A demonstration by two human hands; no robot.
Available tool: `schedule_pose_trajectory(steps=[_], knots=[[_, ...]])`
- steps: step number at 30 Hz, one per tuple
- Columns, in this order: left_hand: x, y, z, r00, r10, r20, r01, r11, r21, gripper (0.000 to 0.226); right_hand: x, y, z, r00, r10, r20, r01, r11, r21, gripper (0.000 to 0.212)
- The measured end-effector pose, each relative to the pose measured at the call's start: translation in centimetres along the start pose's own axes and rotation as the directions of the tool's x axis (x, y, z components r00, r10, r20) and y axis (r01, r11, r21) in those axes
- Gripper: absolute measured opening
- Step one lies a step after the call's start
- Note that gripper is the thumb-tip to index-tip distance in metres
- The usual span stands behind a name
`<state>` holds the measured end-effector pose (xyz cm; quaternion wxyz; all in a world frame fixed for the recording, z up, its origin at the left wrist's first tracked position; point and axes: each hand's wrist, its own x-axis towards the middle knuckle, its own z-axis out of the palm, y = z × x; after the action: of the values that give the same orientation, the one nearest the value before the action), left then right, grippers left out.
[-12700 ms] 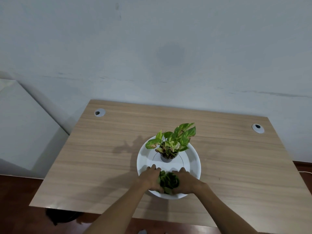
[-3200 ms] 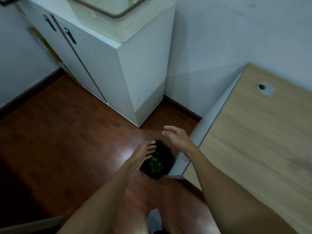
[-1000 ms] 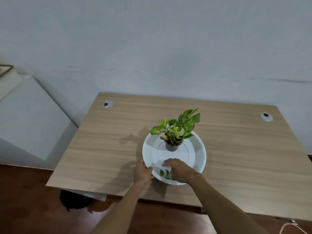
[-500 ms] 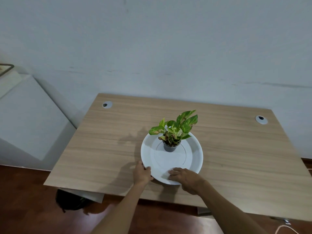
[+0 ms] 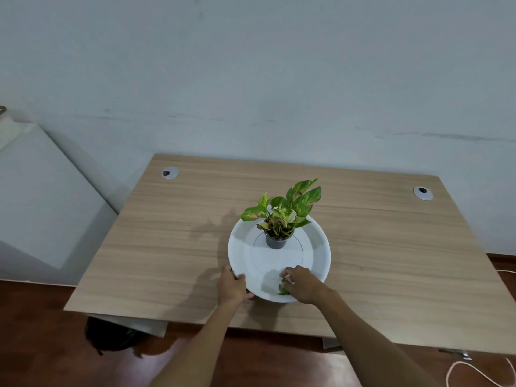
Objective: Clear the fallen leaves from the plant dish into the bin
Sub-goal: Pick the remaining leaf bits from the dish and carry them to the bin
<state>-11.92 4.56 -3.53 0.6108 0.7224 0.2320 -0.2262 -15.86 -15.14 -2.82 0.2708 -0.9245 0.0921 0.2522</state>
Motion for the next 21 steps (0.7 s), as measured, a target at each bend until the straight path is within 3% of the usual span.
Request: schedule_pose_trajectory(steps=[5,21], knots=[[0.0,-0.1,-0.1,1.0,0.005,0.0,-0.005,1.0,-0.015,0.017,0.9,-1.2,0.9,0.999,-0.021,0.046,0.019,1.0,0.025,0.052],[0.0,0.0,0.1,1.0,0.008,-0.023,-0.008,1.0,-0.01,0.015,1.4,-1.3,1.0,0.968,-0.241,0.072,0.249,0.958,-0.139,0.032]])
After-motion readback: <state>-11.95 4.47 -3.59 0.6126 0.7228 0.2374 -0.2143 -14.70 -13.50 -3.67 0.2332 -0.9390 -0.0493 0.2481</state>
